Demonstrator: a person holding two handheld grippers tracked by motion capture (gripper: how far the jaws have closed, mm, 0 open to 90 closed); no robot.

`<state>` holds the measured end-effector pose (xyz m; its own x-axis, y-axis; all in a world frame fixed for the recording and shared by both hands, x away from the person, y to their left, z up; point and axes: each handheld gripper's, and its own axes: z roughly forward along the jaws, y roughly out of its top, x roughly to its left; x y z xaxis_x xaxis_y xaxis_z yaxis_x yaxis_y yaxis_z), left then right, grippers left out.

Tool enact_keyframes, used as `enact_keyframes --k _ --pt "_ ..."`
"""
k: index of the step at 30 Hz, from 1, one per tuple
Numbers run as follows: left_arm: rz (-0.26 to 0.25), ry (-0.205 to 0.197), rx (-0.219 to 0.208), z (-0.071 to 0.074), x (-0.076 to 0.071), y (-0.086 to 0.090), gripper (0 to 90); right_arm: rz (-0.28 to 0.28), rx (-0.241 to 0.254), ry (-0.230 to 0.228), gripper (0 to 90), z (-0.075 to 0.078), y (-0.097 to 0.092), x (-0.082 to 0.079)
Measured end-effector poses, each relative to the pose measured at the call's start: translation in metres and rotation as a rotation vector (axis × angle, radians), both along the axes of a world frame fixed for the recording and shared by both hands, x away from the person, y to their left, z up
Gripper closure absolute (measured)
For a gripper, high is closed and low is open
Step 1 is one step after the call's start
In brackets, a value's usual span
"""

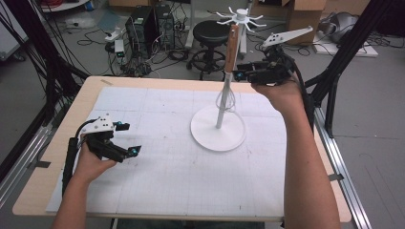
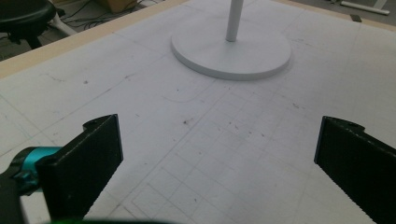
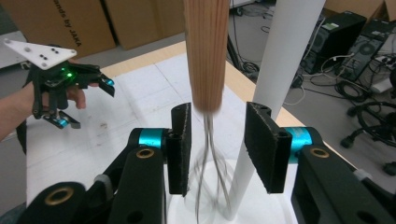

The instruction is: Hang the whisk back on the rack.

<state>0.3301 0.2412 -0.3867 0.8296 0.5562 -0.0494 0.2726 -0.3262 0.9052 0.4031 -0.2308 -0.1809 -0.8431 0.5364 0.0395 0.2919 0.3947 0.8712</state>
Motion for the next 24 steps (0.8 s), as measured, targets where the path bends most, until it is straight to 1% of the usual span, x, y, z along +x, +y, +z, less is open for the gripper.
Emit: enact_keyframes --k 5,6,7,8,10,12,13,14,15,17,19,20,23,24 --pt "0.0 -0.005 0.001 0.001 -0.001 0.001 1.7 -0.029 -0.008 -0.027 51.1 -0.002 -0.003 -0.008" --pt "0.0 -0.004 -0.005 0.001 -0.001 0.001 1.7 -0.03 -0.014 -0.038 49.9 -0.002 -0.003 -0.011" --pt "0.001 -0.004 -0.006 0.001 -0.001 0.001 1.7 -0.02 -0.012 -0.045 49.7 -0.004 -0.004 -0.013" --pt "0.002 -0.005 -0.006 0.001 -0.001 0.001 1.7 -0.014 -0.015 -0.044 49.4 -0.005 -0.004 -0.016" --pt "0.003 -0.006 -0.006 0.001 -0.001 0.001 1.7 -0.006 -0.028 -0.056 48.3 -0.009 -0.005 -0.02" --pt "0.0 -0.007 -0.002 0.001 -0.001 0.001 1.7 -0.001 -0.034 -0.057 47.0 -0.013 -0.007 -0.024" --pt "-0.001 -0.008 -0.001 0.001 -0.001 0.001 1.7 -0.006 -0.049 -0.058 45.0 -0.014 -0.007 -0.026" --pt "0.002 -0.007 -0.002 0.001 -0.001 0.0 1.7 -0.017 -0.066 -0.08 43.7 -0.014 -0.008 -0.029" --pt "0.0 -0.005 -0.003 0.001 -0.001 0.0 1.7 -0.014 -0.065 -0.088 44.2 -0.015 -0.008 -0.031" --pt "-0.003 -0.006 0.0 0.001 0.0 0.0 1.7 0.01 -0.05 -0.09 43.4 -0.018 -0.01 -0.036" --pt "-0.004 -0.004 0.001 0.001 0.0 -0.001 1.7 0.024 -0.053 -0.09 43.4 -0.02 -0.01 -0.041" --pt "-0.004 -0.004 0.003 0.001 -0.001 -0.001 1.7 0.032 -0.057 -0.09 41.7 -0.022 -0.01 -0.043" --pt "-0.003 -0.007 0.002 0.001 -0.001 -0.001 1.7 0.039 -0.077 -0.093 40.1 -0.024 -0.01 -0.048" --pt "-0.003 -0.006 -0.002 0.001 -0.001 -0.001 1.7 0.043 -0.073 -0.1 39.5 -0.026 -0.011 -0.05"
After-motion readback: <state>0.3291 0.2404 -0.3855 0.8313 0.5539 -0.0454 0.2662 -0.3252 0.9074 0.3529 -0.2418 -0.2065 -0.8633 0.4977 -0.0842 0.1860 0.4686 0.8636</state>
